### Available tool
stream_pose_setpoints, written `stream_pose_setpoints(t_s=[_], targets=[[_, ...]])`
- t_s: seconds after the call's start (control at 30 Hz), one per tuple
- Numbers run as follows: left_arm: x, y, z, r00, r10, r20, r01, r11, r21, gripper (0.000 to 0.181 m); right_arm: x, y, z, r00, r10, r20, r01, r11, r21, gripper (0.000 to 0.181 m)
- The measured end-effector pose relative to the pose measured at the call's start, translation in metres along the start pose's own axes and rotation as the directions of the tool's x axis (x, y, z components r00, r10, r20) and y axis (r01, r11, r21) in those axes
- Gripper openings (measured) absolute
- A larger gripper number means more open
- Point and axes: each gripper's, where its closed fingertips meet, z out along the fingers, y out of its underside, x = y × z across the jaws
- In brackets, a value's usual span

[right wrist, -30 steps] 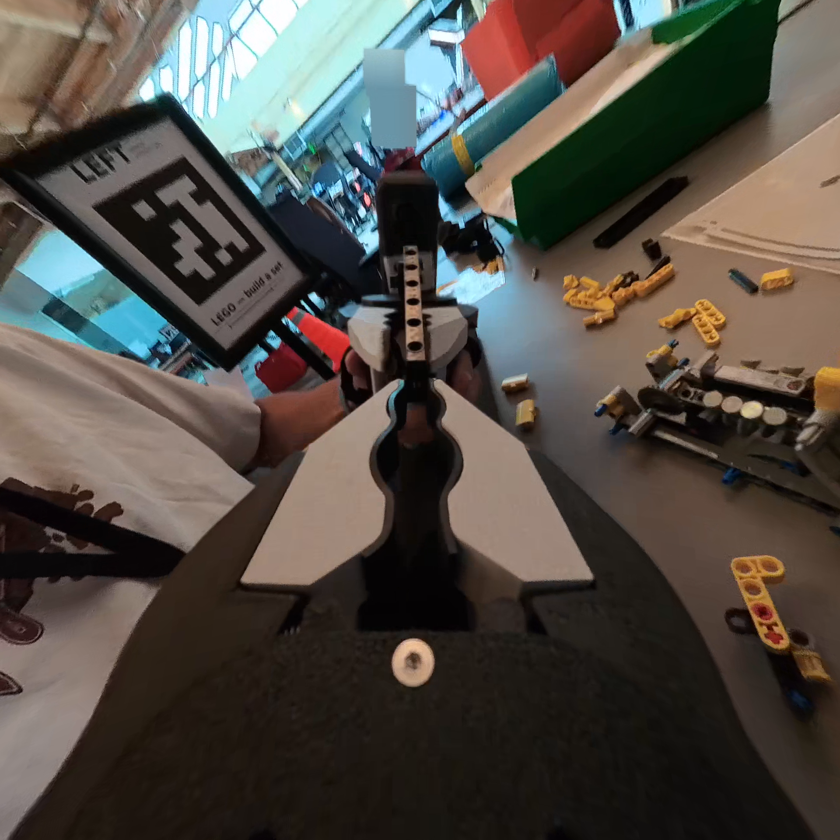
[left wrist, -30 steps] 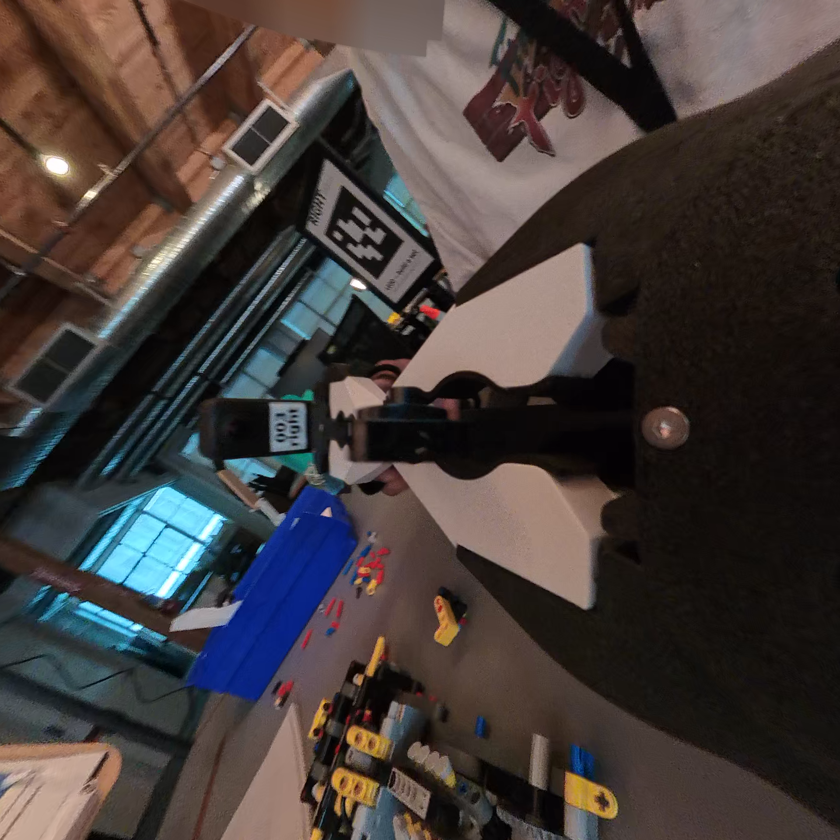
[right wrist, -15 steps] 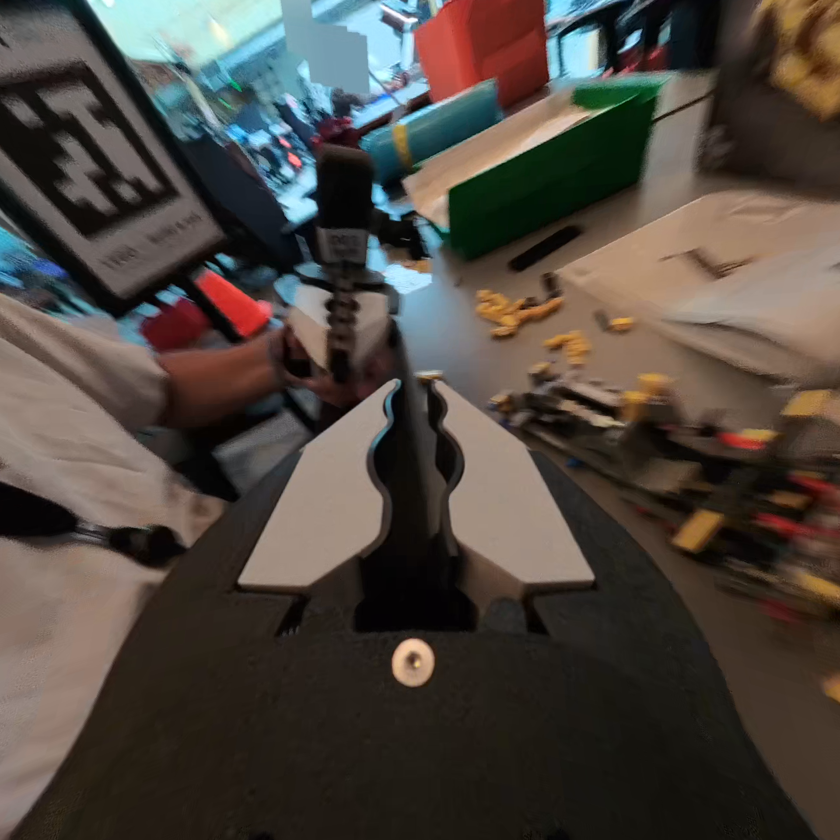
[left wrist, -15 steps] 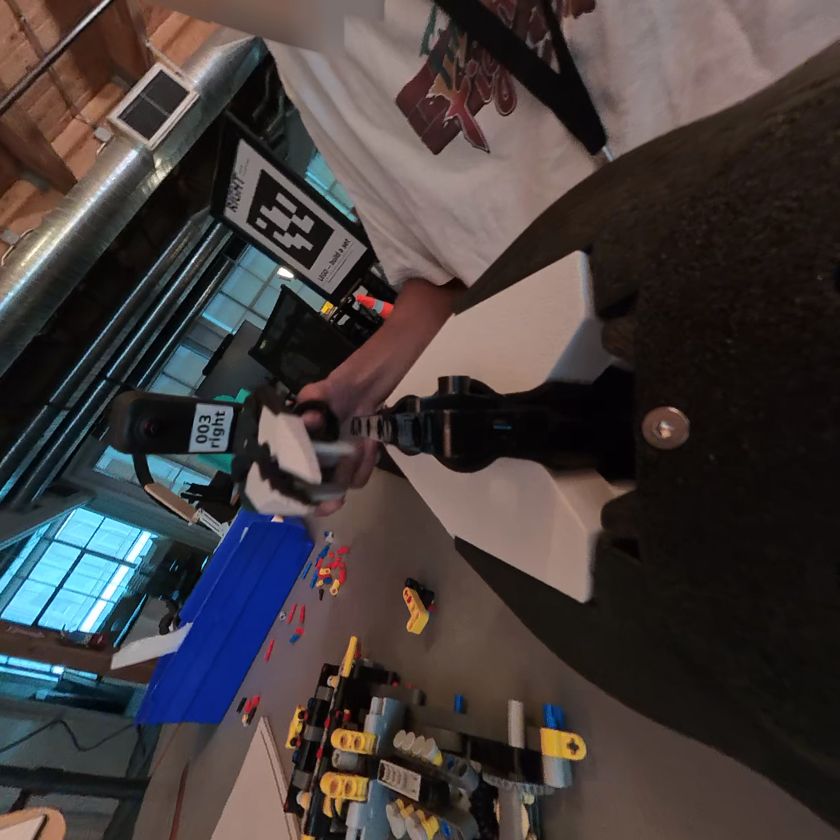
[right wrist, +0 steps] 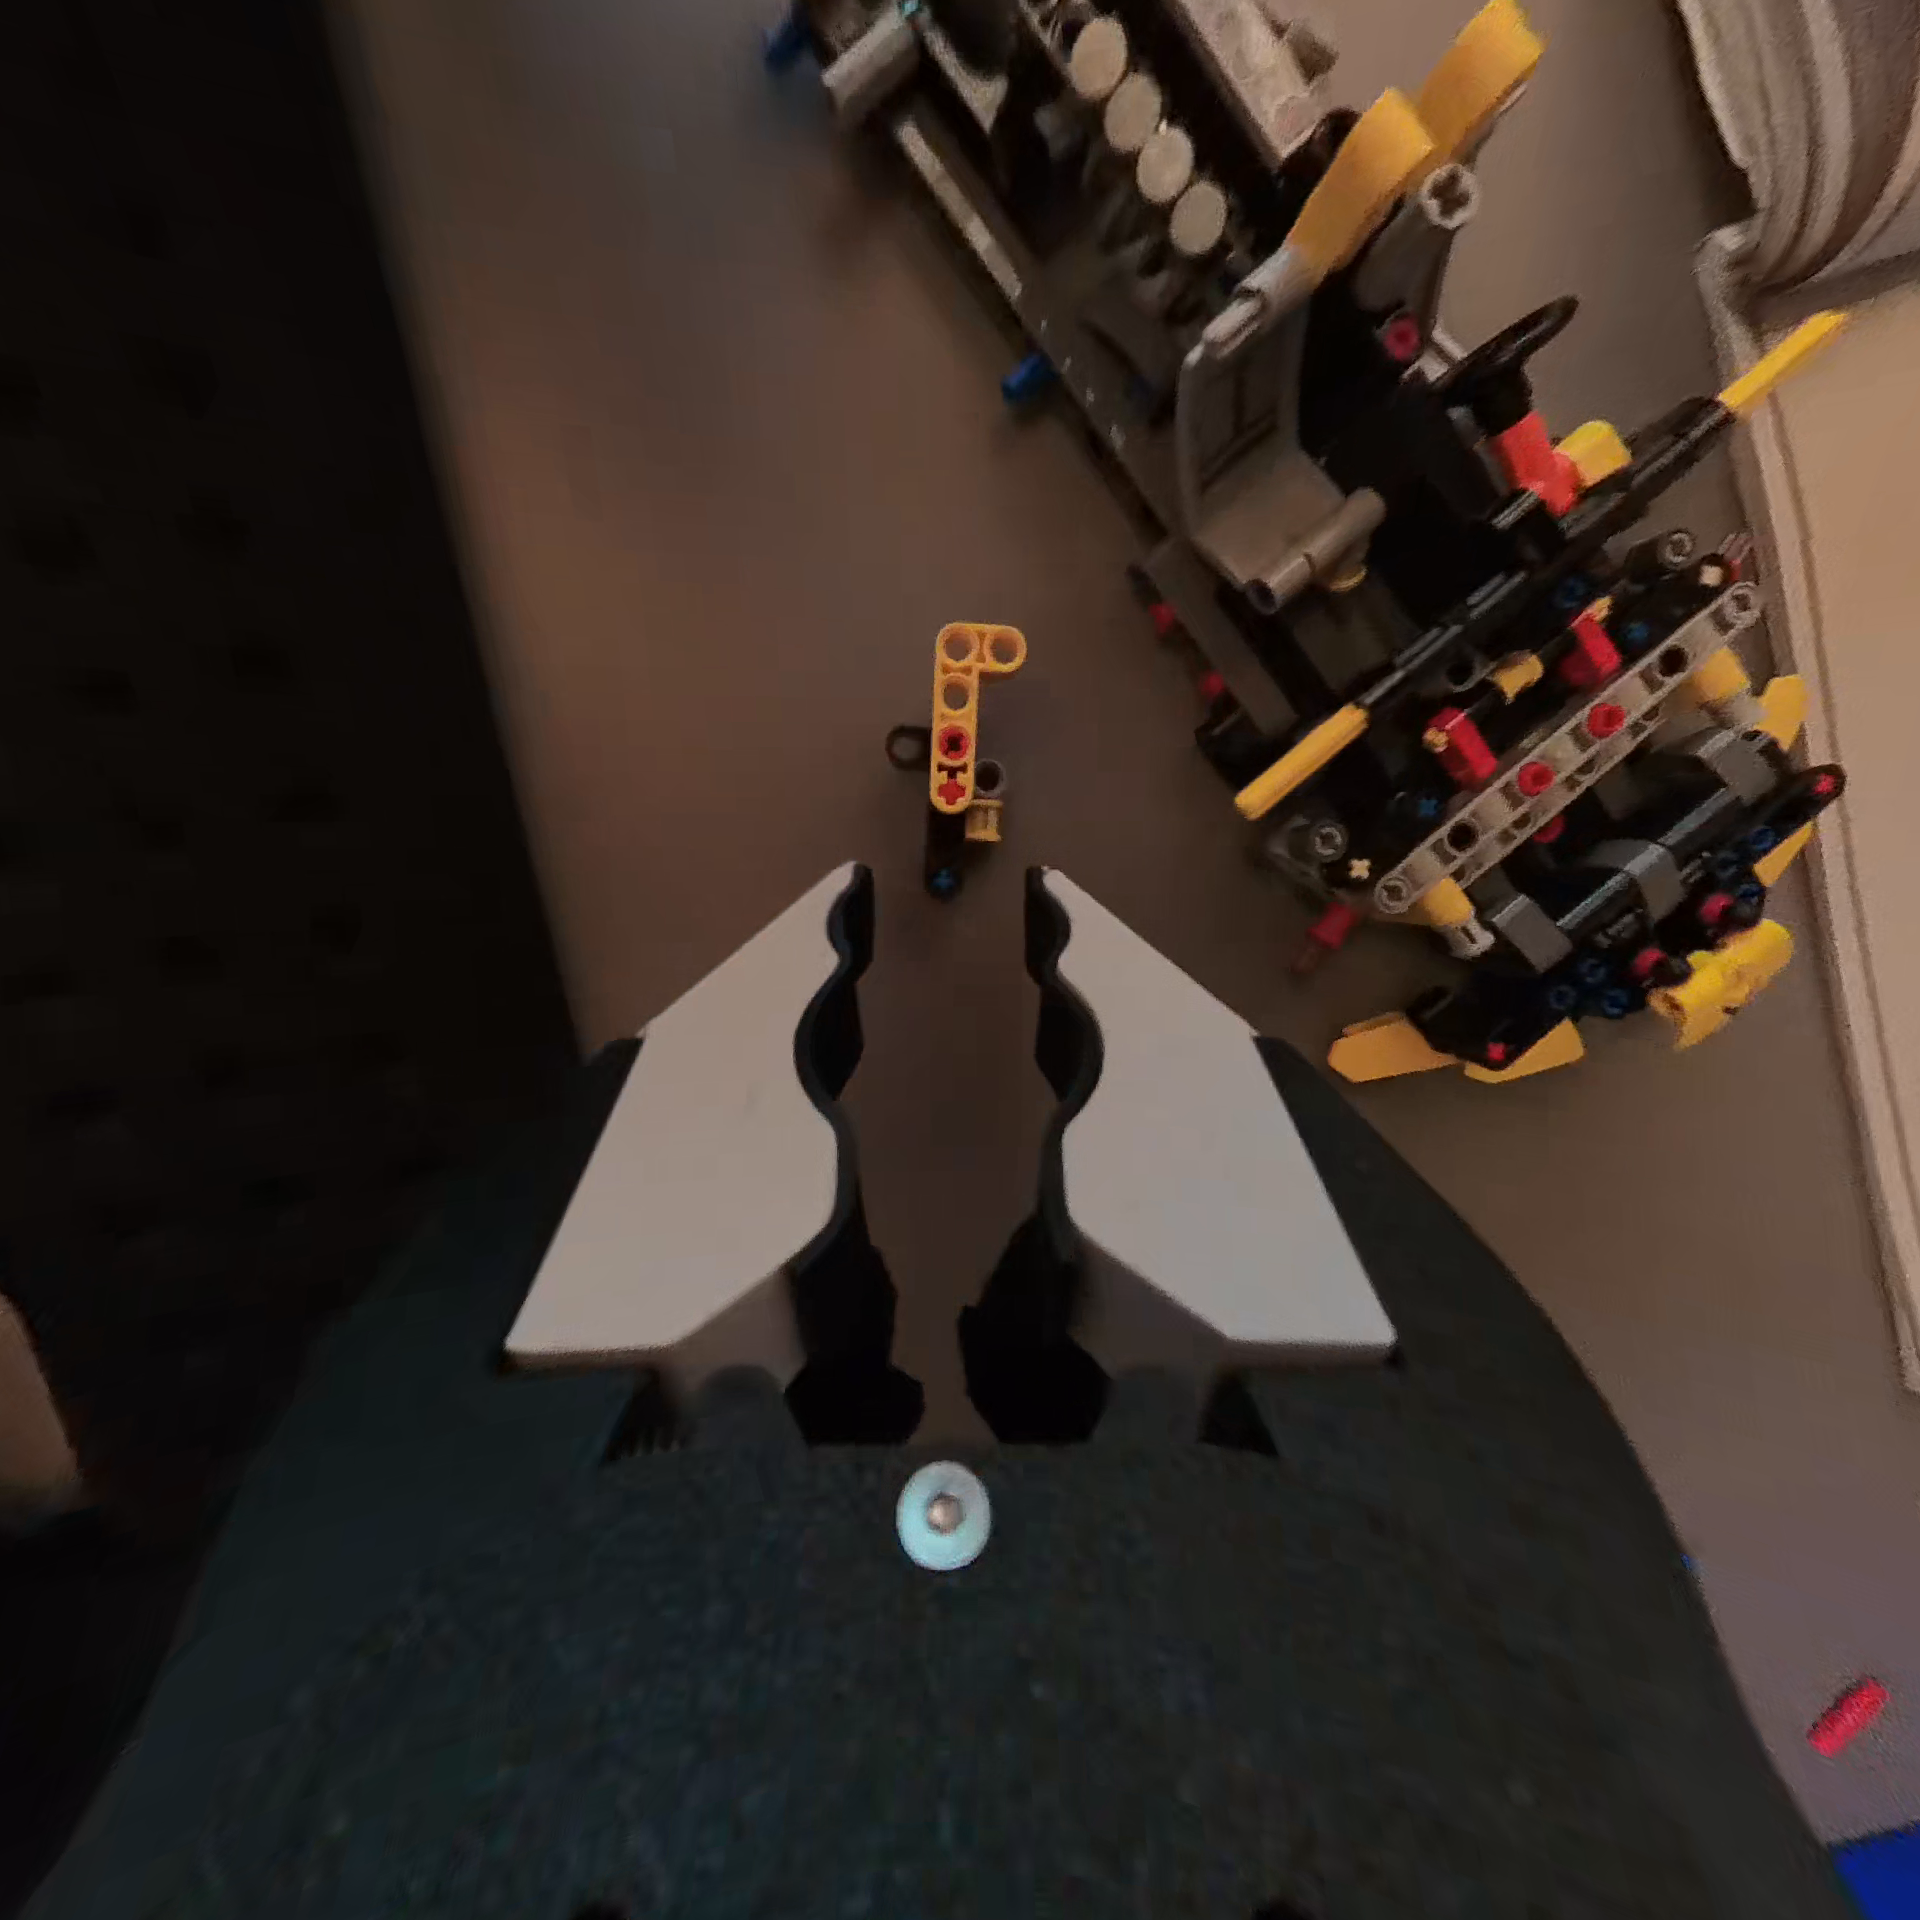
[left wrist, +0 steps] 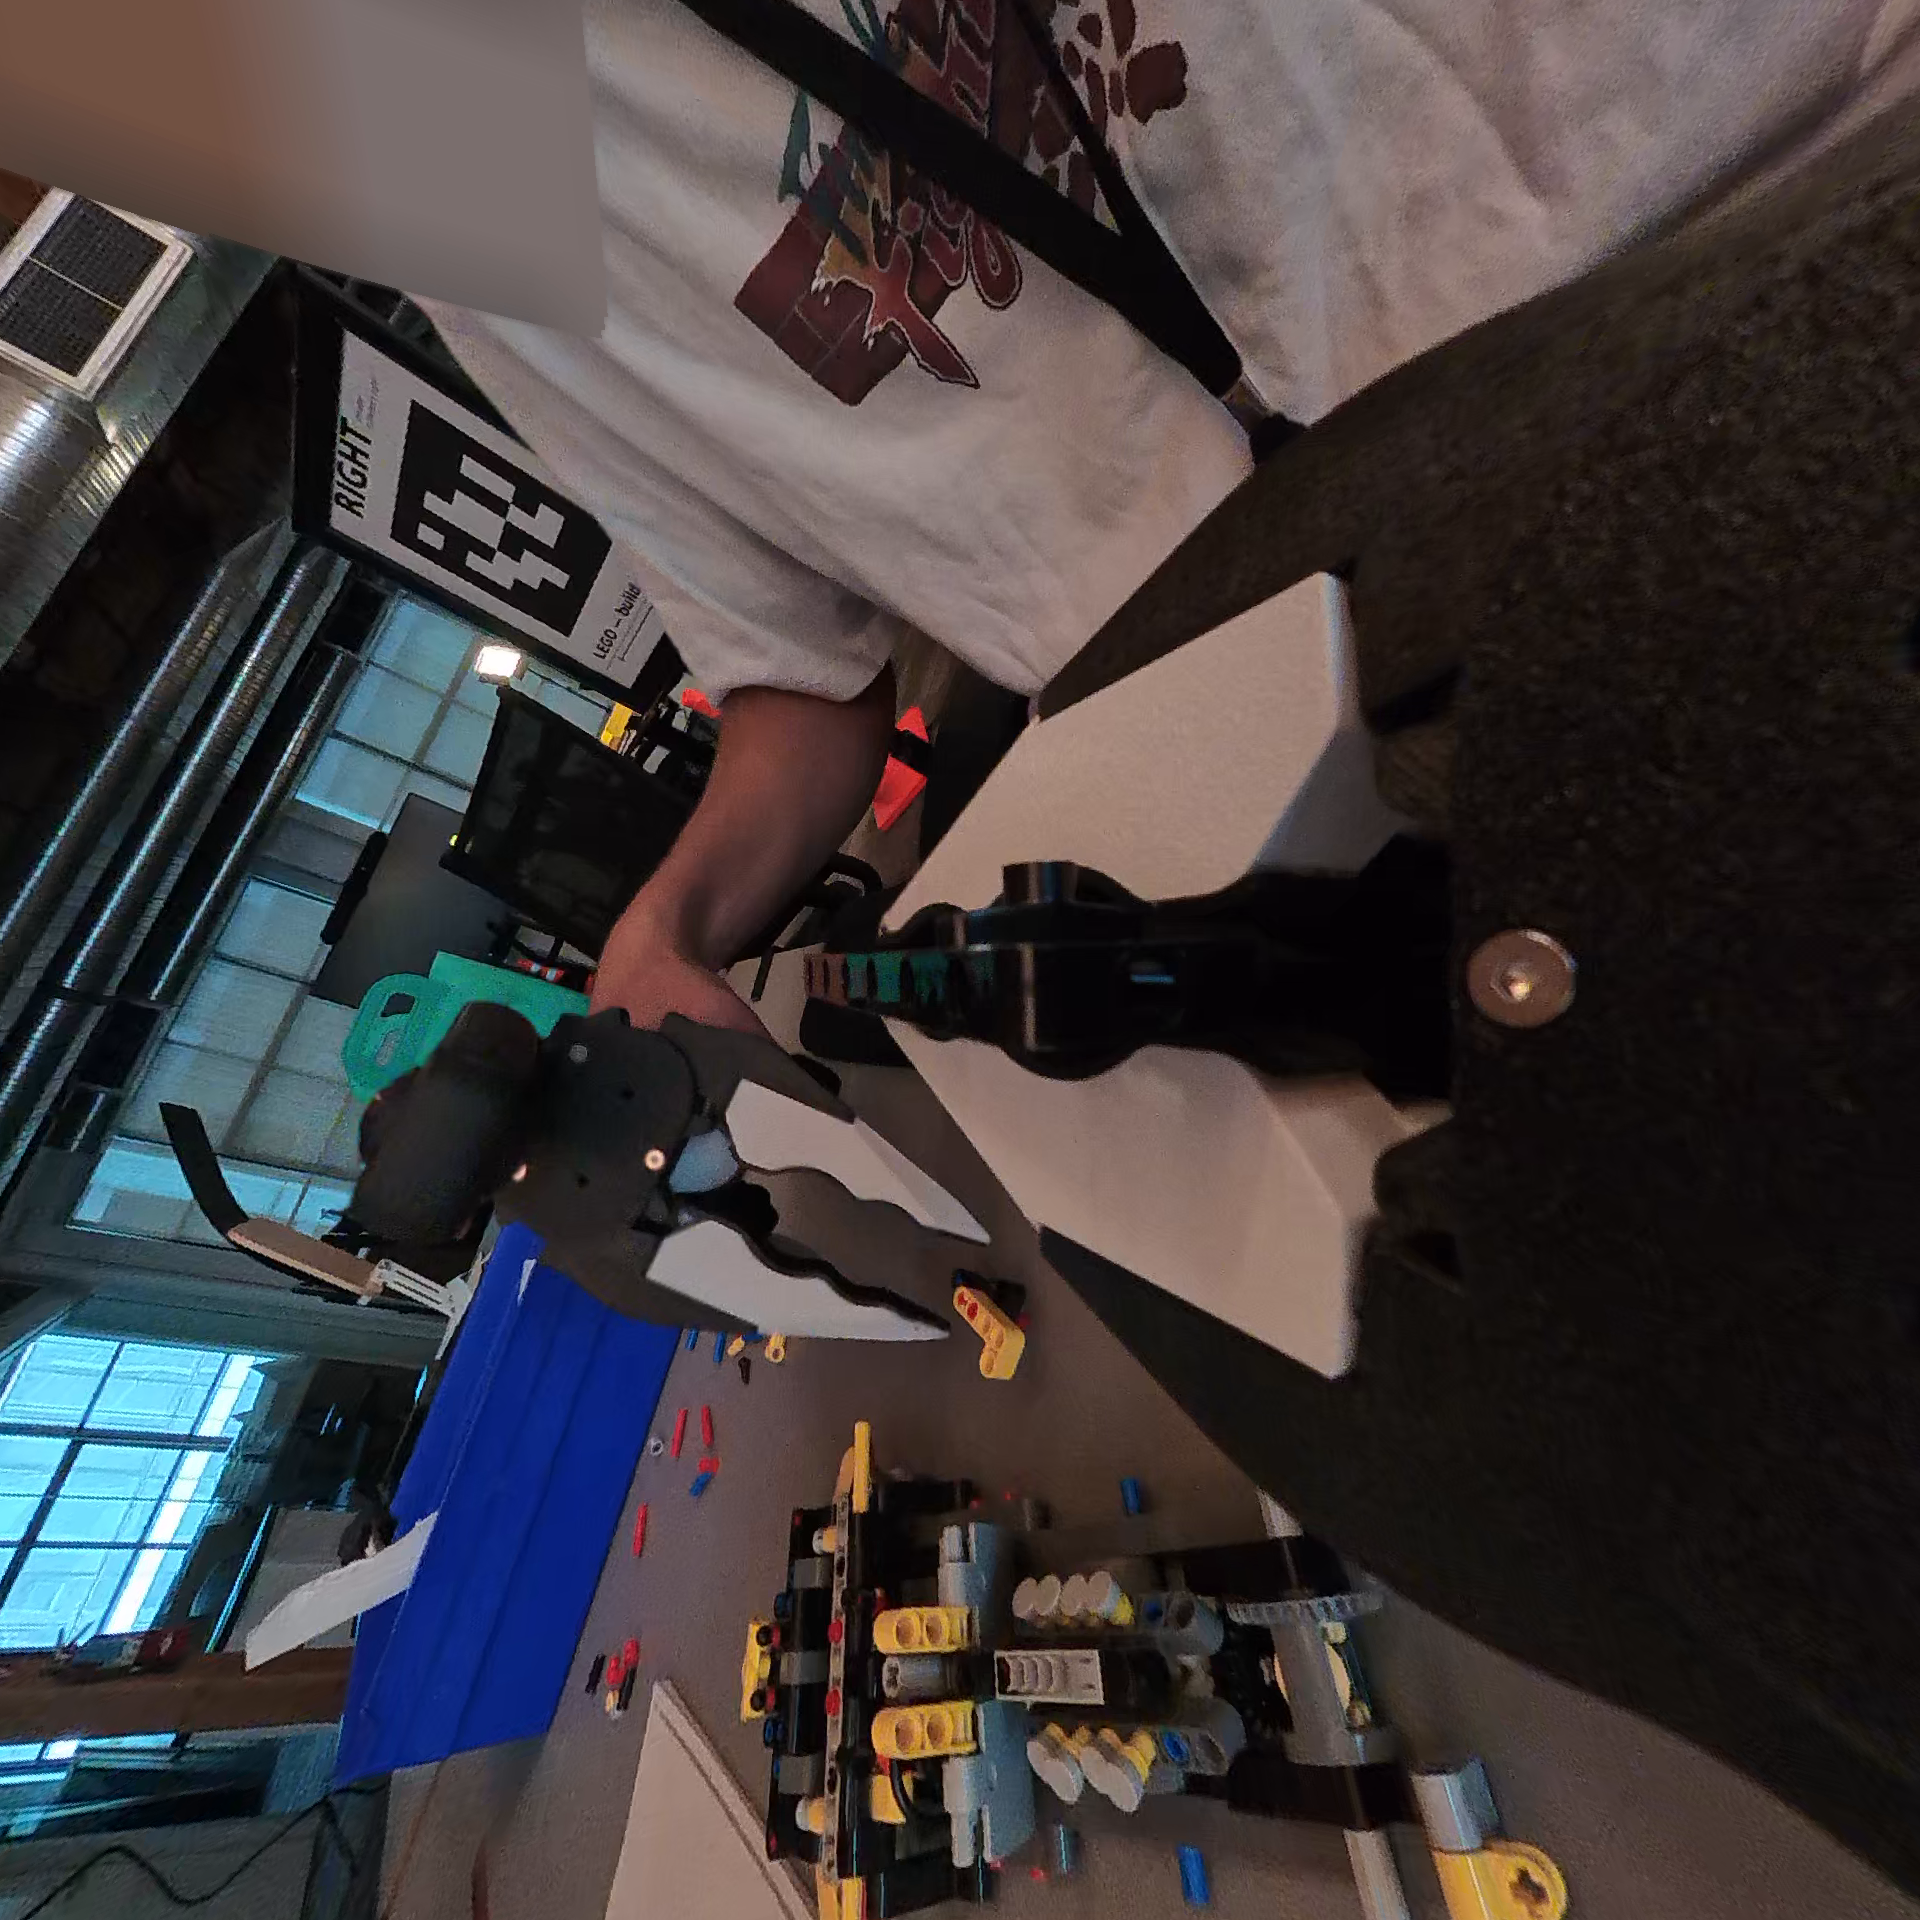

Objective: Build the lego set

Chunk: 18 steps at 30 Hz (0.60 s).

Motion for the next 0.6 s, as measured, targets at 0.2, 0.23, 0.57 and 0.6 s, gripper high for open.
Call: stream_pose_setpoints(t_s=[0.2, 0.23, 0.57, 0.6], targets=[[0.0, 0.007, 0.004, 1.0, -0.014, -0.01, 0.013, 0.999, -0.042, 0.01, 0.002, -0.004, 0.01, 0.998, -0.009, 0.057, 0.011, 0.999, -0.042, 0.007], [0.0, 0.006, 0.004, 0.999, -0.027, -0.019, 0.026, 0.999, -0.041, 0.01, 0.002, -0.009, 0.007, 0.997, 0.01, 0.074, -0.009, 1.0, -0.014, 0.007], [0.029, -0.027, -0.014, 0.922, -0.194, -0.336, 0.253, 0.957, 0.141, 0.009, -0.051, -0.172, -0.109, 0.649, -0.255, 0.717, -0.596, 0.415, 0.687, 0.006], [0.033, -0.033, -0.017, 0.912, -0.186, -0.366, 0.263, 0.949, 0.174, 0.01, -0.056, -0.176, -0.11, 0.593, -0.298, 0.748, -0.636, 0.397, 0.662, 0.007]])
